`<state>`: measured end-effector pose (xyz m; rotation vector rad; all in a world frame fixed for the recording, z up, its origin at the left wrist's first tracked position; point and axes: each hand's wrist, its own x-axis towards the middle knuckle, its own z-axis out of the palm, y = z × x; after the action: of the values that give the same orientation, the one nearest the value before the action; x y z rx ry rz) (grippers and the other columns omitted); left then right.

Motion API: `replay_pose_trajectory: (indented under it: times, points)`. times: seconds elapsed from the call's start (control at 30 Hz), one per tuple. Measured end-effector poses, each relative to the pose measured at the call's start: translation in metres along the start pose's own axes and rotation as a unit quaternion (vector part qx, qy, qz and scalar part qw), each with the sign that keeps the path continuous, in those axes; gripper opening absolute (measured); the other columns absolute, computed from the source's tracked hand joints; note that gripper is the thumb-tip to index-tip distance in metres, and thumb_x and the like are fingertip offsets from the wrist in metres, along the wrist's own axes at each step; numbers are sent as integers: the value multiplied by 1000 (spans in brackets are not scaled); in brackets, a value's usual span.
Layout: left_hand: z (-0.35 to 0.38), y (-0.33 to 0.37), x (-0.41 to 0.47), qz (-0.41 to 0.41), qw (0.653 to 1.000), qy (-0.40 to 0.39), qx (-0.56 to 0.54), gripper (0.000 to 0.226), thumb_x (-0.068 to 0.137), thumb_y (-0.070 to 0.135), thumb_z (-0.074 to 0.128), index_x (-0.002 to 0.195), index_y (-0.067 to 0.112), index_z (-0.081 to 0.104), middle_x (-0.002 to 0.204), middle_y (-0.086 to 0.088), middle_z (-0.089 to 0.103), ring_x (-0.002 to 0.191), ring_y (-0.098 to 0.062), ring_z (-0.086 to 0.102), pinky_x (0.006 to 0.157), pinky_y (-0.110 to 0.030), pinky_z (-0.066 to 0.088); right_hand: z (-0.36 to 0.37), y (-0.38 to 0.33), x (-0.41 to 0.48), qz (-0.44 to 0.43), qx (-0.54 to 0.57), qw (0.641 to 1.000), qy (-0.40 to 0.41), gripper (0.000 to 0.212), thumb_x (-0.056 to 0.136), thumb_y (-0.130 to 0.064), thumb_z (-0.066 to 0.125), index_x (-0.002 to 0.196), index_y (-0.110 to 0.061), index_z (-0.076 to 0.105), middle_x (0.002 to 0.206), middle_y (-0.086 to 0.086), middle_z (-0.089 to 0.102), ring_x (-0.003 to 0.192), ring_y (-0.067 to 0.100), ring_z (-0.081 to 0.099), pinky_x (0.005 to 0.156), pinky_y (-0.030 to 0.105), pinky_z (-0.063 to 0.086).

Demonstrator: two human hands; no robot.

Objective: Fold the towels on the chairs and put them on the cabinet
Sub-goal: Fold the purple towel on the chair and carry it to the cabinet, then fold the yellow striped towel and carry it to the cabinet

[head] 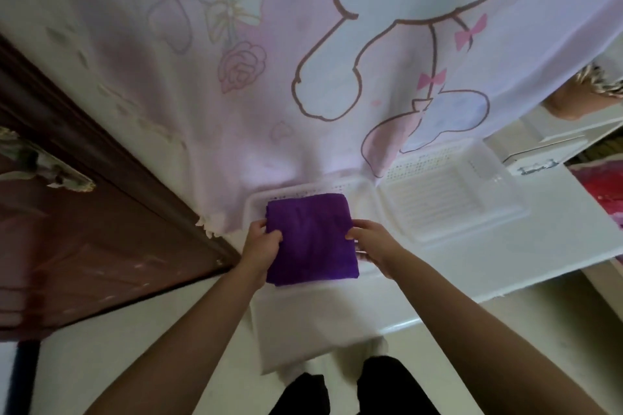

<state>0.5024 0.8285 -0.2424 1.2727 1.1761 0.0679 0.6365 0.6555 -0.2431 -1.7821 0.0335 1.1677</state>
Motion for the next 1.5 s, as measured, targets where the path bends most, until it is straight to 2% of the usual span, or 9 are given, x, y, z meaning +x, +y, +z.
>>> replay_pose_trajectory:
  times: [0.2,0.47,0.67,0.73,0.83,1.0,1.23,1.4,1.5]
  points:
    - [-3,-19,38,5,991,19,131,58,88,-2,41,142,19,34,128,-7,56,105,-25,59,92,-44,54,18,15,47,45,-31,998,44,47,87,-4,57,133,-13,54,114,9,67,102,27,68,93,46,56]
    - [12,-39,35,14,973,19,231,67,91,-5,35,152,20,23,130,-8,57,98,-20,57,85,-31,46,23,22,64,110,-55,992,29,42,69,-34,60,105,-12,63,102,3,66,89,21,61,81,36,52]
    - [6,-50,34,98,955,-31,278,75,97,-4,34,156,26,-2,149,-4,39,109,-12,55,90,-20,45,23,27,65,14,-167,982,90,59,83,-40,61,137,-21,45,106,-3,63,91,15,63,84,39,56]
    - [4,-49,33,156,905,-43,395,93,91,-9,43,155,28,-14,163,-9,2,145,-24,23,110,-27,34,30,26,61,-77,-280,952,96,66,86,-35,58,146,-20,34,126,2,53,98,19,60,82,37,53]
    - [-3,-33,37,220,769,-104,592,105,81,2,59,155,21,-14,156,-12,-36,146,-28,-28,123,-43,11,29,16,55,-191,-418,887,47,89,85,-27,57,157,-20,6,163,2,9,141,29,33,107,41,43]
    - [-17,-5,48,152,668,-219,695,124,74,32,73,154,19,-20,157,-10,-34,145,-24,-31,122,-45,-7,10,-7,55,-187,-587,782,-90,140,69,-46,79,149,-26,-34,152,6,-48,143,32,-39,120,47,-6]
    - [-8,2,54,135,664,-211,705,137,69,39,81,151,22,-27,157,-11,-34,151,-29,8,123,-45,-2,13,-2,61,-82,-712,696,-45,148,63,-49,86,153,-21,-28,161,20,-27,147,43,-25,122,57,-2]
    - [-10,21,47,146,646,-192,724,131,75,32,80,151,17,-26,157,-19,-30,149,-42,-7,120,-50,20,9,11,25,-108,-681,722,59,118,85,-33,74,156,-12,-18,163,20,-20,150,39,-19,124,51,4]
    - [-3,48,32,284,624,-135,715,101,91,47,59,155,13,-11,162,-17,-17,149,-39,-11,120,-54,15,-9,12,-11,-149,-625,752,148,100,89,-18,62,158,-16,-9,165,16,-18,152,35,-16,124,50,9]
